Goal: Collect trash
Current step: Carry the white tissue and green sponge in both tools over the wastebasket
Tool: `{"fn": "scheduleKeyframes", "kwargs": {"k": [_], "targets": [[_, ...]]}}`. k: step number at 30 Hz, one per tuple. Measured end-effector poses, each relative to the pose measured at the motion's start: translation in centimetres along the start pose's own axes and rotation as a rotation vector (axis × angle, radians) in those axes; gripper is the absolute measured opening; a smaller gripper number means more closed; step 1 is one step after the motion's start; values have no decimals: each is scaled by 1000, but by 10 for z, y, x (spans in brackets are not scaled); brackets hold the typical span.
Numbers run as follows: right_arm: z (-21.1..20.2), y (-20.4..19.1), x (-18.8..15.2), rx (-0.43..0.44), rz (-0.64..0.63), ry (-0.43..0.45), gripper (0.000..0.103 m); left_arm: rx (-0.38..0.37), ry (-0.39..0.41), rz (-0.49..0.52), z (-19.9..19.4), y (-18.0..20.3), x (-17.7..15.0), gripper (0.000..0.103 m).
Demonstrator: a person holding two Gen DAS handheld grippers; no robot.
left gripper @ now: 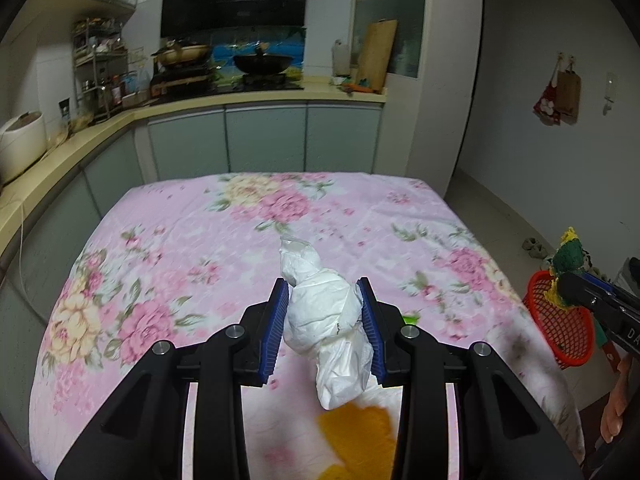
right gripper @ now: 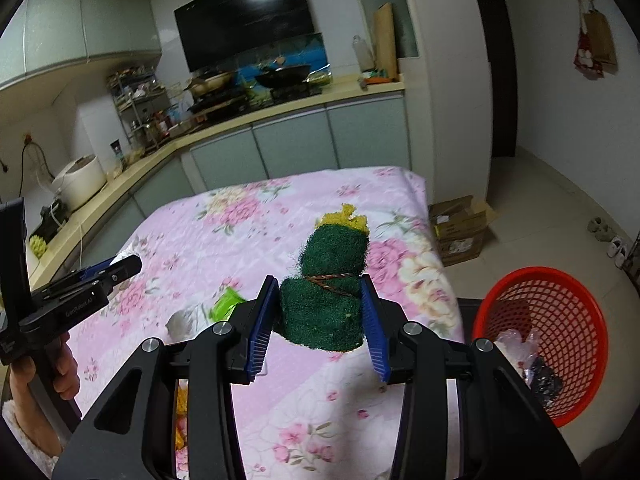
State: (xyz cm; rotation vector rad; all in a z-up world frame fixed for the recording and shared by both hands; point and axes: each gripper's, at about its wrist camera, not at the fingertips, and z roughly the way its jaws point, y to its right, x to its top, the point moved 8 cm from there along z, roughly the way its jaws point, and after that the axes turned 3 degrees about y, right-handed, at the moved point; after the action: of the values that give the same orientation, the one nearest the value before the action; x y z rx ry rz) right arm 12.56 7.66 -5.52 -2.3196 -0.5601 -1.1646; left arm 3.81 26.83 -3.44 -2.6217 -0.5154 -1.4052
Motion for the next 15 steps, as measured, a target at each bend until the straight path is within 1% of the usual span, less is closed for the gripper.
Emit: {"fn": "scheduleKeyframes", "kwargs": {"k": [7,15], "targets": [[-16,20,8,-32,25,37,40,-46,29,28,0,35,14,34],[-30,39,14,-76,51,65,40,-99,51,58,1,71,23,34]]}}
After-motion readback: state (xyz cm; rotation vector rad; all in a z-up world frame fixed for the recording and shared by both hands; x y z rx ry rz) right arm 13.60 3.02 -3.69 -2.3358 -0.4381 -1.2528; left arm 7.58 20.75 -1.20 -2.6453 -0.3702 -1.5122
